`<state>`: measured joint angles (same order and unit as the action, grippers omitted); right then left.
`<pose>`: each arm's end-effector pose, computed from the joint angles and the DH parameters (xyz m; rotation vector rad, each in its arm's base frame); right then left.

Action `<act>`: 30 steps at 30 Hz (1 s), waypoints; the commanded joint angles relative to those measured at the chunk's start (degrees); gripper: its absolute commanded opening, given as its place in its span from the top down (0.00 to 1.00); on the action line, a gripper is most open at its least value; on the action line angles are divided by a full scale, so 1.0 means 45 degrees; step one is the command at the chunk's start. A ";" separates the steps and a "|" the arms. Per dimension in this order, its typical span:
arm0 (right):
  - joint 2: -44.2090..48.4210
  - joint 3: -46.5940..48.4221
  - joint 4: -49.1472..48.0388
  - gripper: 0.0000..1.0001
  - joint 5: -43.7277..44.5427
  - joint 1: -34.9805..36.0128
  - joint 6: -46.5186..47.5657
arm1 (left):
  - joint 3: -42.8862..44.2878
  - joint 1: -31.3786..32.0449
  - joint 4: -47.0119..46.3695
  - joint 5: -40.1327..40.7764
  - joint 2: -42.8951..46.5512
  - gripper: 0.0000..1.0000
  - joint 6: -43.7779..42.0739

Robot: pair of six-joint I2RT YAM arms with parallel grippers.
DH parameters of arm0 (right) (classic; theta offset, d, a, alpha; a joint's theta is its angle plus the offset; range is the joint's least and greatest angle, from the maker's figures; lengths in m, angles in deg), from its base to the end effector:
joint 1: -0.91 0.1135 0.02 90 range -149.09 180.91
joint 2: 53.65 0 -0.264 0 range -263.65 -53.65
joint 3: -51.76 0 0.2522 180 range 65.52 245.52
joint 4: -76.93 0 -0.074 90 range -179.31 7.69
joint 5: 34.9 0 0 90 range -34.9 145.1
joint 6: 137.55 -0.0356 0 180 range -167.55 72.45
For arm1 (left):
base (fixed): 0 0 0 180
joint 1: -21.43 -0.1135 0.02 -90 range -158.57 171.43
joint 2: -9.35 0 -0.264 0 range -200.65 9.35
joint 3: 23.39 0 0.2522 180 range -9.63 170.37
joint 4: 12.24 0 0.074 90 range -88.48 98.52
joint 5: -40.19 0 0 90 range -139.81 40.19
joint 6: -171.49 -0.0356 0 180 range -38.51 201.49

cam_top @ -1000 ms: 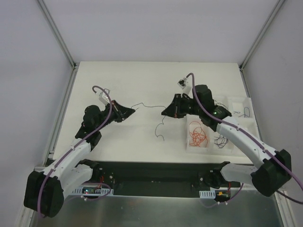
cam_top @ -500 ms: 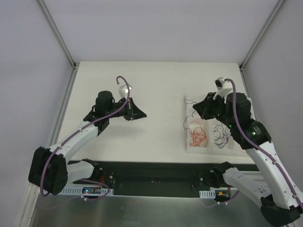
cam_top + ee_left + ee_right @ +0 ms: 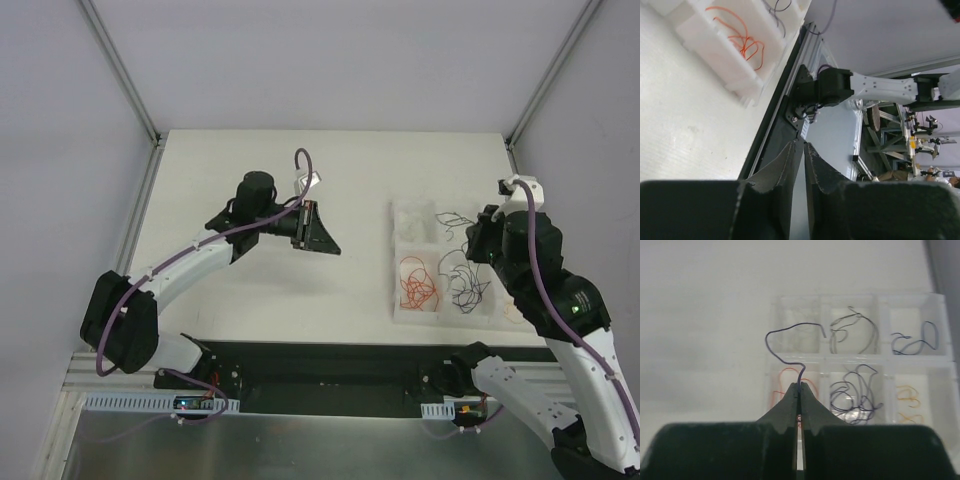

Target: Untangle the cables

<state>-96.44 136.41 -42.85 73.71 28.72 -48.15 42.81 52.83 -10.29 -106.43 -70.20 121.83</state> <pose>0.1082 0.0442 0.4272 -0.2239 1.8607 0.0340 0.2472 -0.1857 0.2902 0.6452 2.0003 -1.7178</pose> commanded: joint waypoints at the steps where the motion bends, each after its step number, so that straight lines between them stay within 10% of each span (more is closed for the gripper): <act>1: 0.0348 0.0087 0.1473 1.00 0.3751 -0.0203 0.0778 | 0.1702 -0.0258 0.0633 -0.0854 -0.0232 0.86 0.0333; 16: -0.0511 -0.3214 -0.0090 0.99 0.2799 -0.2702 0.0173 | 0.1411 -0.1255 0.1726 -0.0855 -0.0623 0.83 -0.1288; 30: -0.2093 -0.2707 0.4284 1.00 -0.0345 -0.4032 -0.1937 | 0.1373 -0.1508 0.1844 -0.1031 -0.1151 0.82 -0.1093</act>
<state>-103.80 122.42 -30.13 78.24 11.63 -54.81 48.76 46.80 -1.83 -109.05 -74.97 117.94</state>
